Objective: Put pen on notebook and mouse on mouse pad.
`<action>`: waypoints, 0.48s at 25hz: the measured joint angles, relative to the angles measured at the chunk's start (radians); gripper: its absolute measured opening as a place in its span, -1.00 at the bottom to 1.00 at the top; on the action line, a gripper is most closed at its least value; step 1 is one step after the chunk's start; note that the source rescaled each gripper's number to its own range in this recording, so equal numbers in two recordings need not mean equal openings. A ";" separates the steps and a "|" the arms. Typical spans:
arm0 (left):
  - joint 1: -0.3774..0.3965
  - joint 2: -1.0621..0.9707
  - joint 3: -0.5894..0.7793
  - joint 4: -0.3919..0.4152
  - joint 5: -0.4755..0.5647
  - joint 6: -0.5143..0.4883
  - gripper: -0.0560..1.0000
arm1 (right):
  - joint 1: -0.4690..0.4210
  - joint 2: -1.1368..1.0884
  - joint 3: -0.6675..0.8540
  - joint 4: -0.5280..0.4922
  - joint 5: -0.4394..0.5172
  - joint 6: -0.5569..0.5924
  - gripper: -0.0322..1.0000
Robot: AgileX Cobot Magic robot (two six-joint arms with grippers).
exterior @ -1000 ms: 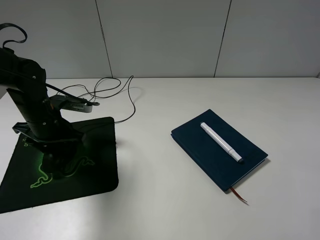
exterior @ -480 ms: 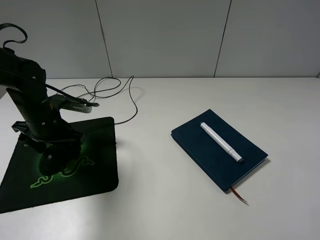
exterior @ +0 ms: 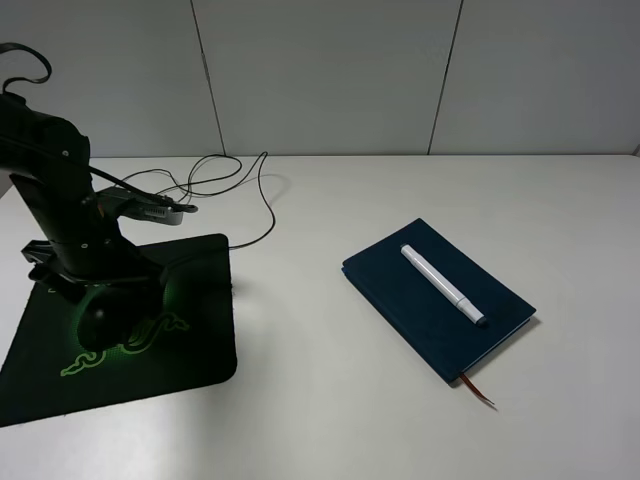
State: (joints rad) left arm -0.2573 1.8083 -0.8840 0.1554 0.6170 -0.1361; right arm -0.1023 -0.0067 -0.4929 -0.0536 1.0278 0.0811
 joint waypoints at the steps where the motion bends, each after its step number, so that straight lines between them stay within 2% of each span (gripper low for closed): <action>1: 0.000 -0.011 0.000 0.000 0.008 0.001 1.00 | 0.000 0.000 0.000 0.000 0.000 0.000 1.00; 12: 0.000 -0.182 0.000 -0.010 0.139 0.027 1.00 | 0.000 0.000 0.000 0.000 0.000 0.000 1.00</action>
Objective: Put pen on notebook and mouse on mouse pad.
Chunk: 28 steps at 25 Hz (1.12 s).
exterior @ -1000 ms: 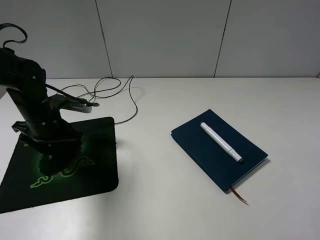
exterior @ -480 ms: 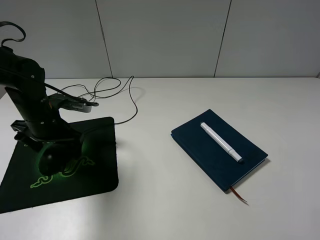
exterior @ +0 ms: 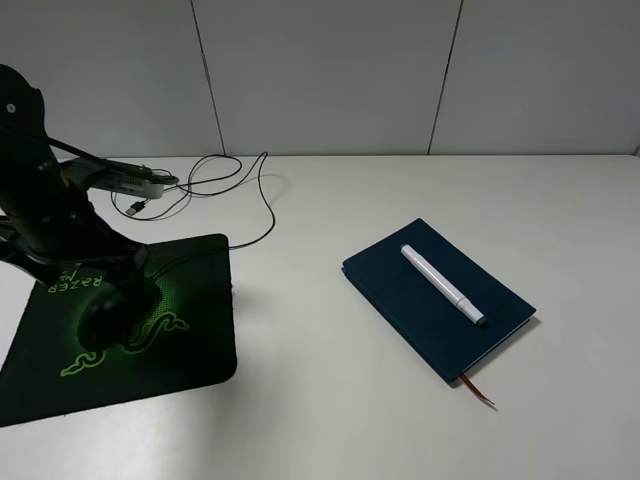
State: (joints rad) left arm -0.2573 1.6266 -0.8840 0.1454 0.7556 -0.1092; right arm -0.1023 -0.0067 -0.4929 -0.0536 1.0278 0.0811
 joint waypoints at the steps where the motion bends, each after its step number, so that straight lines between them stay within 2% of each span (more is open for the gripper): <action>1: 0.000 -0.022 0.000 0.000 0.014 0.000 1.00 | 0.000 0.000 0.000 0.000 0.000 0.000 1.00; 22: 0.000 -0.621 0.000 -0.023 0.410 0.004 1.00 | 0.000 0.000 0.000 0.000 0.000 0.000 1.00; 28: 0.000 -0.842 0.001 -0.029 0.424 0.006 1.00 | 0.000 0.000 0.000 0.000 0.000 0.000 1.00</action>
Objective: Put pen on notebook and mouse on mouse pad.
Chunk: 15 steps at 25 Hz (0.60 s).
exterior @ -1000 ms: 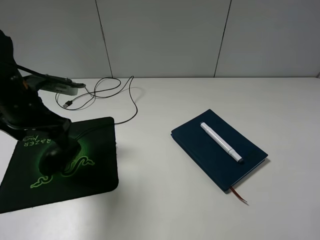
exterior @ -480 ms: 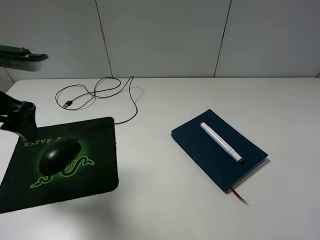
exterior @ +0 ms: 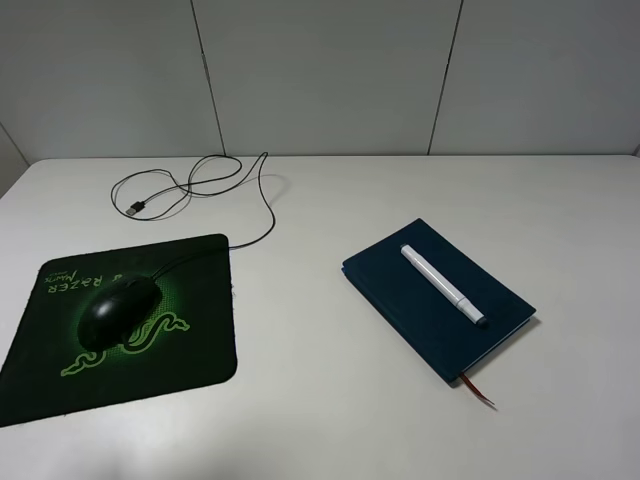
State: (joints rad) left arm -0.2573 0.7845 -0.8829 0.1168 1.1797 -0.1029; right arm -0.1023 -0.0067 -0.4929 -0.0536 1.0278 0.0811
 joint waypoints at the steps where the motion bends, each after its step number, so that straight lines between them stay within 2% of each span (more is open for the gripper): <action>1: 0.000 -0.032 0.000 -0.001 0.001 0.000 1.00 | 0.000 0.000 0.000 0.000 0.000 0.000 1.00; 6: 0.000 -0.243 0.045 -0.034 0.000 0.010 1.00 | 0.000 0.000 0.000 0.000 0.000 0.000 1.00; 15: 0.000 -0.546 0.192 -0.143 0.000 0.196 1.00 | 0.000 0.000 0.000 0.000 0.000 0.000 1.00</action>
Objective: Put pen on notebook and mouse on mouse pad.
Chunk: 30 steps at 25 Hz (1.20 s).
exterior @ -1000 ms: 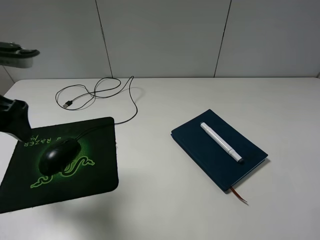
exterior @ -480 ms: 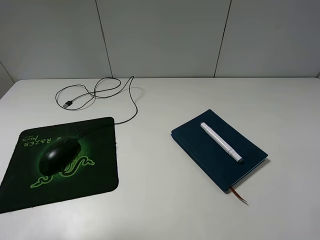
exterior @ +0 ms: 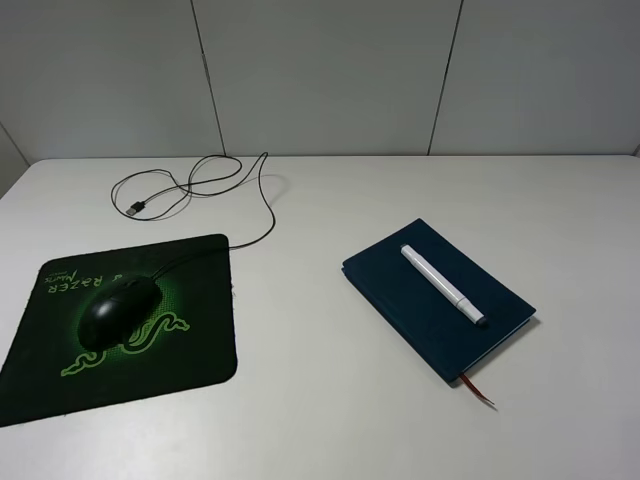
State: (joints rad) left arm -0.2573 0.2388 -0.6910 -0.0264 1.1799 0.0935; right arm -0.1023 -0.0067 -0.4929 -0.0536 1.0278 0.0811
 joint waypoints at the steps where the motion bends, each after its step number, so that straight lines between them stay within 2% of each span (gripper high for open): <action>1: 0.004 -0.018 0.011 -0.008 0.000 0.006 1.00 | 0.000 0.000 0.000 0.000 0.000 0.000 1.00; 6: 0.061 -0.088 0.082 -0.021 -0.002 0.014 1.00 | 0.000 0.000 0.000 0.000 0.000 0.000 1.00; 16: 0.202 -0.202 0.199 -0.025 -0.102 0.029 1.00 | 0.000 0.000 0.000 0.000 0.000 0.000 1.00; 21: 0.231 -0.245 0.199 -0.031 -0.109 0.042 1.00 | 0.000 0.000 0.000 0.000 0.000 0.000 1.00; 30: 0.232 -0.245 0.199 -0.030 -0.110 0.066 1.00 | 0.000 0.000 0.000 0.000 0.000 0.000 1.00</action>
State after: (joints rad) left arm -0.0253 -0.0058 -0.4925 -0.0560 1.0703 0.1597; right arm -0.1023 -0.0067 -0.4929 -0.0540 1.0278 0.0811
